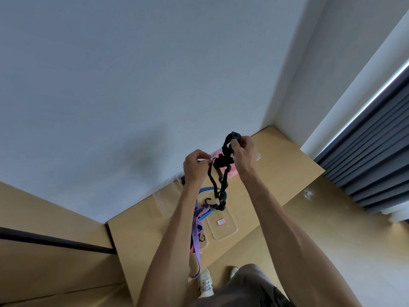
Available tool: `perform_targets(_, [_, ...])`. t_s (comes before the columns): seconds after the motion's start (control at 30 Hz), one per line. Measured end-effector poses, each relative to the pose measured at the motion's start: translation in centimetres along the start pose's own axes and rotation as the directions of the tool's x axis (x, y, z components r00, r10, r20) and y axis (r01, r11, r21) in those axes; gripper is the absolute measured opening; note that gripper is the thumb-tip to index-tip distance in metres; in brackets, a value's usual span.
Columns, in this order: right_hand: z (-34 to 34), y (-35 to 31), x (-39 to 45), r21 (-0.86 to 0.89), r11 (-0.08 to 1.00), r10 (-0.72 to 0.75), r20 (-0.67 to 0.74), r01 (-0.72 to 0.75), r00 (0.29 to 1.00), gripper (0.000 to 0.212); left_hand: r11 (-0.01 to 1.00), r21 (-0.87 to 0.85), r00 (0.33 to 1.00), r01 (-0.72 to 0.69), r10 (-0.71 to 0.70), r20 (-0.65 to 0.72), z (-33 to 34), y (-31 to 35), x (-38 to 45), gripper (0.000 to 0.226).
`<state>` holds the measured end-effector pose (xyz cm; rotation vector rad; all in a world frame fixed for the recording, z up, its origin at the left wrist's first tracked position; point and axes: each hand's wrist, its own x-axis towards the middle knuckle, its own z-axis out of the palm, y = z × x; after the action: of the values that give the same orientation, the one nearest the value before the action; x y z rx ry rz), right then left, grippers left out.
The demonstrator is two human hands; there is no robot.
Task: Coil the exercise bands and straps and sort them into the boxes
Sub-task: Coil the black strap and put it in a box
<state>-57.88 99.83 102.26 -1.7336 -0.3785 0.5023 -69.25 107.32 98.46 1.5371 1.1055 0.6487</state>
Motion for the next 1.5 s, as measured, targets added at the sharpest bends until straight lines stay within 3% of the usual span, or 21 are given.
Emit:
perform_targets(0.07, [0.5, 0.0, 0.0, -0.066, 0.998, 0.027, 0.070, -0.022, 0.997, 0.021, 0.995, -0.089, 0.991, 0.053, -0.042, 0.126, -0.1, 0.6, -0.1, 0.014])
perform_targets(0.13, [1.0, -0.2, -0.2, -0.123, 0.992, 0.029, 0.128, -0.013, 0.991, 0.024, 0.992, -0.121, 0.970, 0.047, -0.016, 0.243, -0.2, 1.2, -0.1, 0.026])
perform_targets(0.27, [1.2, -1.1, 0.0, -0.134, 0.988, -0.057, 0.103, 0.071, 0.993, 0.017, 0.993, -0.114, 0.949, -0.014, 0.049, 0.312, -1.3, 0.5, 0.0, 0.012])
perform_targets(0.33, [0.8, -1.4, 0.1, -0.123, 0.988, -0.084, 0.083, 0.094, 0.993, 0.017, 0.995, -0.070, 0.978, -0.075, 0.087, 0.191, -2.0, 0.2, 0.0, 0.010])
perform_targets(0.4, [0.5, -1.7, 0.0, -0.062, 0.993, -0.091, 0.140, 0.101, 0.986, 0.022, 0.989, -0.133, 0.993, -0.066, 0.078, 0.091, -2.5, 0.3, -0.1, 0.007])
perform_targets(0.47, [0.4, -1.8, -0.2, -0.025, 0.995, -0.084, 0.226, 0.092, 0.970, 0.026, 0.979, -0.202, 0.989, -0.034, 0.063, 0.137, -2.5, 0.7, -0.1, 0.007])
perform_targets(0.6, [0.7, -1.8, -0.6, 0.017, 0.998, -0.065, 0.252, 0.063, 0.965, 0.016, 0.993, -0.032, 0.977, -0.113, 0.117, 0.179, -2.0, 1.9, -0.1, 0.037])
perform_targets(0.77, [1.2, -1.4, -0.3, -0.053, 0.990, -0.115, 0.235, 0.131, 0.965, 0.010, 0.957, 0.221, 0.981, -0.187, 0.169, 0.100, -1.5, 3.1, 0.1, 0.011])
perform_targets(0.83, [1.7, -1.1, -0.2, -0.161, 0.971, -0.139, 0.233, 0.179, 0.963, 0.011, 0.955, 0.241, 0.982, -0.173, 0.184, -0.027, -1.2, 3.4, -0.2, 0.004])
perform_targets(0.9, [1.8, -0.7, 0.0, -0.188, 0.964, -0.145, 0.222, 0.188, 0.964, 0.012, 0.977, 0.179, 0.982, -0.115, 0.139, -0.130, -0.8, 3.8, -0.5, 0.016])
perform_targets(1.0, [1.3, -0.2, 0.7, -0.150, 0.979, -0.115, 0.165, 0.140, 0.980, 0.013, 0.994, 0.105, 0.996, -0.024, 0.033, -0.085, -0.3, 4.5, -0.7, 0.026])
perform_targets(1.1, [0.7, -0.2, 1.3, -0.135, 0.984, -0.095, 0.173, 0.119, 0.980, 0.013, 0.992, 0.127, 0.997, -0.015, 0.025, -0.076, 0.3, 5.5, -0.8, 0.027])
perform_targets(1.27, [0.2, -1.2, 1.6, 0.021, 0.996, -0.094, 0.138, 0.092, 0.986, 0.011, 0.924, 0.376, 0.968, -0.074, 0.157, -0.196, 2.7, 6.1, -1.7, 0.034])
perform_targets(1.43, [0.1, -1.0, 1.4, 0.228, 0.974, -0.043, 0.105, 0.018, 0.994, 0.015, 0.996, 0.077, 0.962, -0.032, 0.051, -0.269, 3.7, 6.3, -1.9, 0.012])
perform_targets(1.5, [0.2, -1.0, 1.5, 0.343, 0.939, -0.036, 0.109, -0.004, 0.993, 0.018, 0.992, 0.113, 0.953, -0.061, 0.092, -0.288, 3.7, 6.2, -1.9, 0.007])
